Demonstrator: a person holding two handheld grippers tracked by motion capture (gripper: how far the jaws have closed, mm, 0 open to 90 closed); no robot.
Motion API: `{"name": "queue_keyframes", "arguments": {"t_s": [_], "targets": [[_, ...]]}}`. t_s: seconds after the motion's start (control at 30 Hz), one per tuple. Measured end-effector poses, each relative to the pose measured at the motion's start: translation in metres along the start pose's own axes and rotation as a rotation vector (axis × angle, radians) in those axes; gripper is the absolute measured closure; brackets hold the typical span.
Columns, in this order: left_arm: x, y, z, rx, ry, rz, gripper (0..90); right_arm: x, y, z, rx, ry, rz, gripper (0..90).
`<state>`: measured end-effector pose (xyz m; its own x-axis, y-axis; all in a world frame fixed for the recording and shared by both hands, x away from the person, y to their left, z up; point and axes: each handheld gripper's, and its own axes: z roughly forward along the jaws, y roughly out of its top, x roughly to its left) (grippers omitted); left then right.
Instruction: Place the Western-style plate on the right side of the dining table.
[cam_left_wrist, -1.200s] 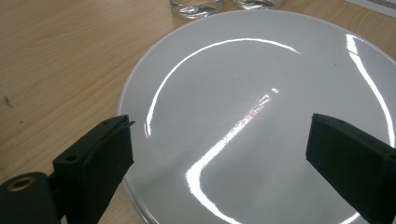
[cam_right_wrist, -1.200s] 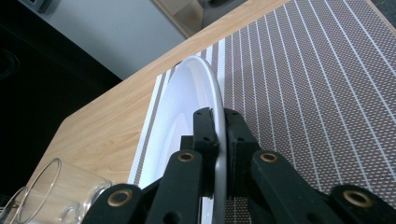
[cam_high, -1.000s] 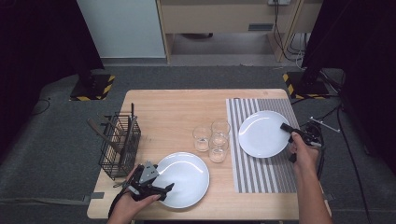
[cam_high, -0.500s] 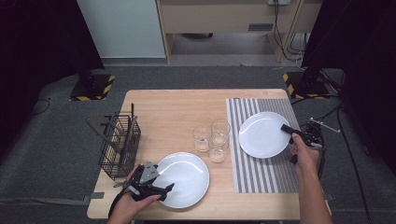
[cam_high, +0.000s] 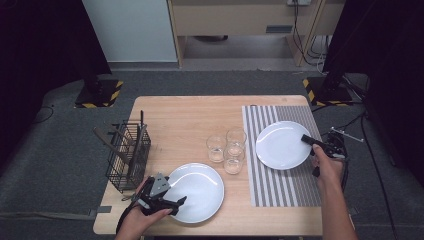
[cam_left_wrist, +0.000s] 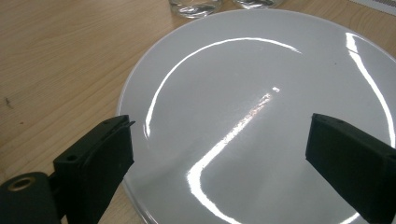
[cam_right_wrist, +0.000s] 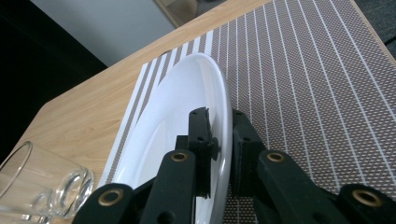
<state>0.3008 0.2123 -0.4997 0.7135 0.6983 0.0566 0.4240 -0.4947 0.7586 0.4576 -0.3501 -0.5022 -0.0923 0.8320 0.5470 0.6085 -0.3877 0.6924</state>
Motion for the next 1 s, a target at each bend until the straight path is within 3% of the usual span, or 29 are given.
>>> {"name": "queue_keyframes", "arguments": {"t_s": [0.2, 0.33, 0.43, 1.0], "targets": [[0.000, 0.000, 0.000, 0.002, -0.001, 0.002, 6.9, -0.003, 0.000, -0.002, -0.012, -0.023, -0.024, 81.8], [-0.001, 0.000, 0.001, 0.003, -0.002, 0.004, 7.0, -0.007, -0.001, -0.003, -0.005, -0.014, -0.031, 82.0], [-0.001, 0.000, 0.001, 0.005, -0.003, 0.005, 7.0, -0.009, -0.003, -0.003, -0.002, -0.008, -0.009, 81.9], [-0.001, 0.000, 0.001, 0.003, -0.003, 0.005, 7.3, -0.017, -0.008, -0.002, 0.015, -0.021, -0.044, 79.0]]}}
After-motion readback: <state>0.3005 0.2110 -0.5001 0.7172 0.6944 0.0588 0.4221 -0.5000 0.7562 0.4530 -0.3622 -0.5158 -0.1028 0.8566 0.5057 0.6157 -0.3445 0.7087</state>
